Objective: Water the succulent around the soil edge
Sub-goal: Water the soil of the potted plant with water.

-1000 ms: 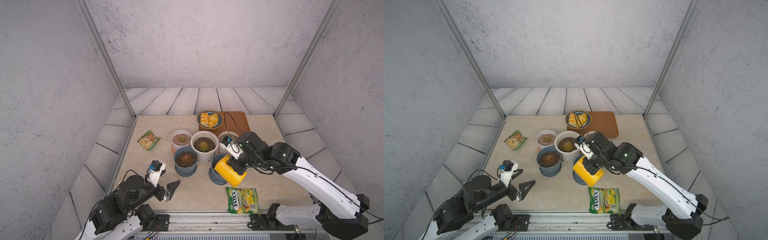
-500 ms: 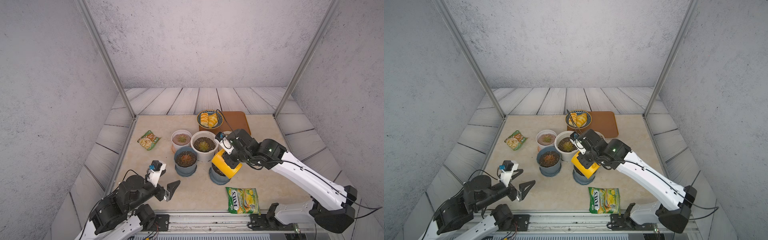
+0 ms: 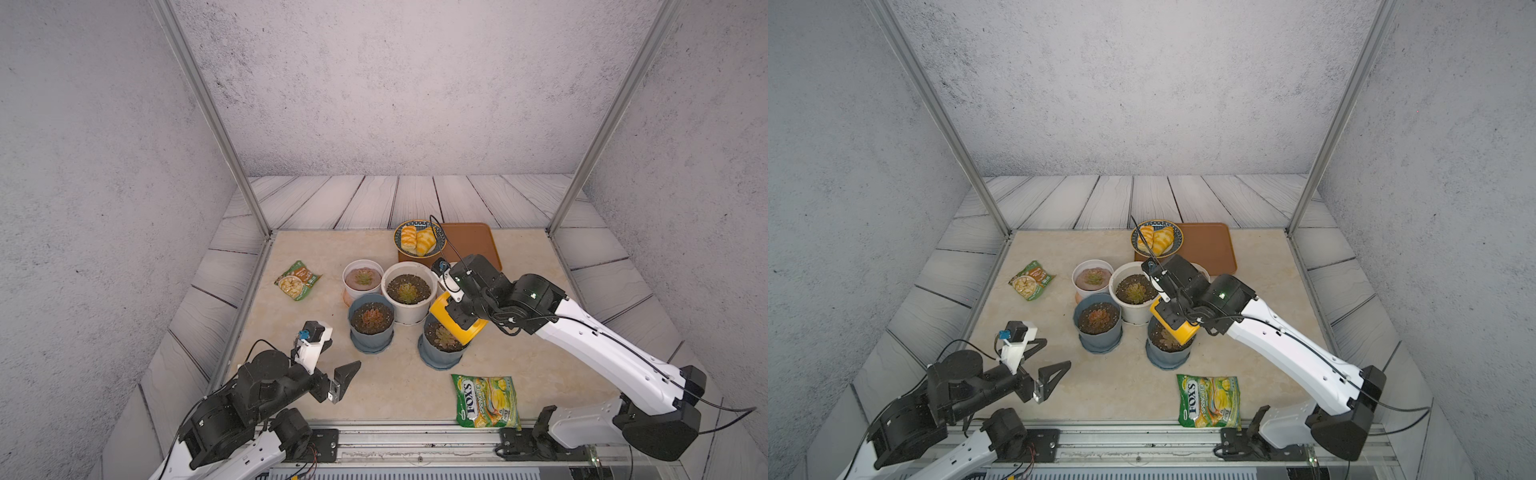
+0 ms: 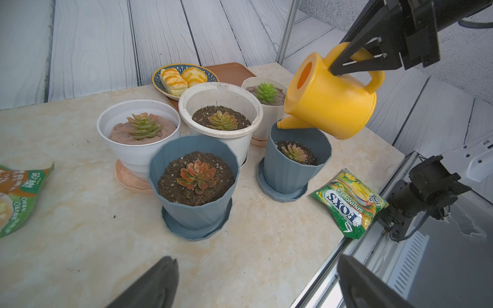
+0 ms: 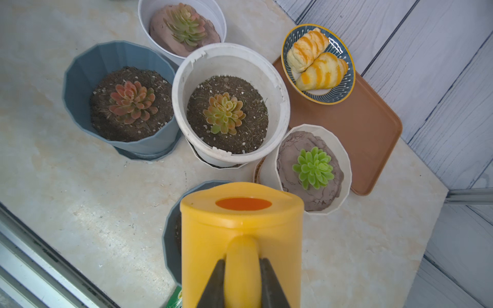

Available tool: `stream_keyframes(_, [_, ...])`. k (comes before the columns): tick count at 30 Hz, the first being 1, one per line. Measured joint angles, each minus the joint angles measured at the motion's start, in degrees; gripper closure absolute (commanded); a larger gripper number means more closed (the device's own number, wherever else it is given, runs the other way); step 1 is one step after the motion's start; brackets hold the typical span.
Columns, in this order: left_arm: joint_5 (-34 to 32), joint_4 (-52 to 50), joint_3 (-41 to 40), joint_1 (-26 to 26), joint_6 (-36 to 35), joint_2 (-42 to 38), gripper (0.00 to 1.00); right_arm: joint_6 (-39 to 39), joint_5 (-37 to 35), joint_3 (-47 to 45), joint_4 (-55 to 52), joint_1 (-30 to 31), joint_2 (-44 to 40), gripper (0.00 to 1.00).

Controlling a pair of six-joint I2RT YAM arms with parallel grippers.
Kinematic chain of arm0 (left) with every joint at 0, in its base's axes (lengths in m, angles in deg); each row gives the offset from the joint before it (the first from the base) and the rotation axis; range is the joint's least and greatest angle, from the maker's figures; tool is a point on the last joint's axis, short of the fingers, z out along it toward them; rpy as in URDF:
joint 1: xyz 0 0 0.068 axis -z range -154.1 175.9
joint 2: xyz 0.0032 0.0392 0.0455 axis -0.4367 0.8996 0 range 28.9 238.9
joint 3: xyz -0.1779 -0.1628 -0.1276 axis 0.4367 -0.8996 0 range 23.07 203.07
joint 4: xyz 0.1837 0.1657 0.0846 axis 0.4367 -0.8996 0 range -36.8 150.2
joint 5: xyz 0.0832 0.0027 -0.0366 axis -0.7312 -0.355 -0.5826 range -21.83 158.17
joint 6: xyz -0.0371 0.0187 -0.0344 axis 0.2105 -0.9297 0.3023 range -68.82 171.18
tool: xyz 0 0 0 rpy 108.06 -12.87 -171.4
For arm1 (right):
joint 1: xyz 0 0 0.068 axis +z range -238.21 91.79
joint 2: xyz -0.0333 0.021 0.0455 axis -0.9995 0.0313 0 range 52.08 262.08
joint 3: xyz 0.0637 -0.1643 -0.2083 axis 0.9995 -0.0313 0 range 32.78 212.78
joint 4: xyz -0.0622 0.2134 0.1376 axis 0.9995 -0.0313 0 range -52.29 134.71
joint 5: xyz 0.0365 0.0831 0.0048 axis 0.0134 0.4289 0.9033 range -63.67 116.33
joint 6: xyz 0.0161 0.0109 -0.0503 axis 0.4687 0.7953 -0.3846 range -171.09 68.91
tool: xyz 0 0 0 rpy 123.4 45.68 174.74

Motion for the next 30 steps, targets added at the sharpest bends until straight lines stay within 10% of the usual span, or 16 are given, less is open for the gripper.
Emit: stream_keyframes(30, [0.02, 0.02, -0.07, 0.0, 0.0, 0.79, 0.02, 2.21, 8.44, -0.04, -14.43, -0.15, -8.85, 1.0])
